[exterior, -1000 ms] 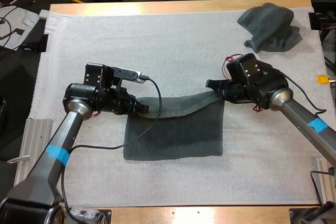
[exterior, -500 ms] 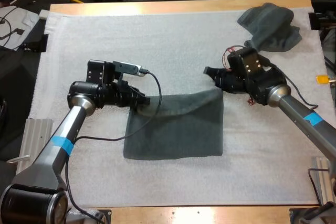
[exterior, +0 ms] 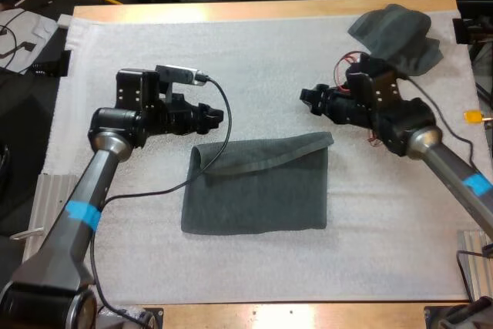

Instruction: Pick towel from pile, fold and stack

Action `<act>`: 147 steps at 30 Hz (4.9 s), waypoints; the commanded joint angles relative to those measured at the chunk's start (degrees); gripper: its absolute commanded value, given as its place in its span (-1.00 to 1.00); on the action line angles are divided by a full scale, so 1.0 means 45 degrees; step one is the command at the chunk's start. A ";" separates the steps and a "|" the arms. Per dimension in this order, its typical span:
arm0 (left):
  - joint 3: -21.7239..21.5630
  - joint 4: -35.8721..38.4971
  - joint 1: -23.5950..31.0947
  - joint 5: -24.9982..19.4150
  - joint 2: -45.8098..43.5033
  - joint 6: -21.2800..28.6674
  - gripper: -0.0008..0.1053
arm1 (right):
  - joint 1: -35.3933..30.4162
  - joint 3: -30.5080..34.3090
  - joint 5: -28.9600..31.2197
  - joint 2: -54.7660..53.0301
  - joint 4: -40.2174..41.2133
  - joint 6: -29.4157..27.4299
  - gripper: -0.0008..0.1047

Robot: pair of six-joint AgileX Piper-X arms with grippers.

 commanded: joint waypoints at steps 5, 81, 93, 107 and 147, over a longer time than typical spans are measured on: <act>-0.0168 0.0997 -0.0038 0.0299 -0.0957 0.0583 0.07 | -0.0061 -0.0082 0.0045 -0.1354 0.1272 -0.1297 0.02; 0.0247 0.9095 -0.0050 -0.0405 -0.8192 0.1667 0.06 | 0.3726 -0.2524 -0.0506 0.4875 0.3439 -0.2608 -0.98; 0.0251 0.9167 -0.0033 -0.0387 -0.8177 0.1699 0.07 | 0.3537 -0.3769 0.1580 0.5975 0.1023 -0.1081 -0.98; 0.0238 0.9223 -0.0037 -0.0264 -0.8165 0.1669 0.07 | 0.3148 -0.4836 0.3598 0.4584 0.0113 -0.1753 -0.98; 0.0292 0.9754 -0.0048 -0.0174 -0.8382 0.1724 0.07 | 0.3156 -0.1905 0.4131 -0.5353 0.8805 -0.3073 0.18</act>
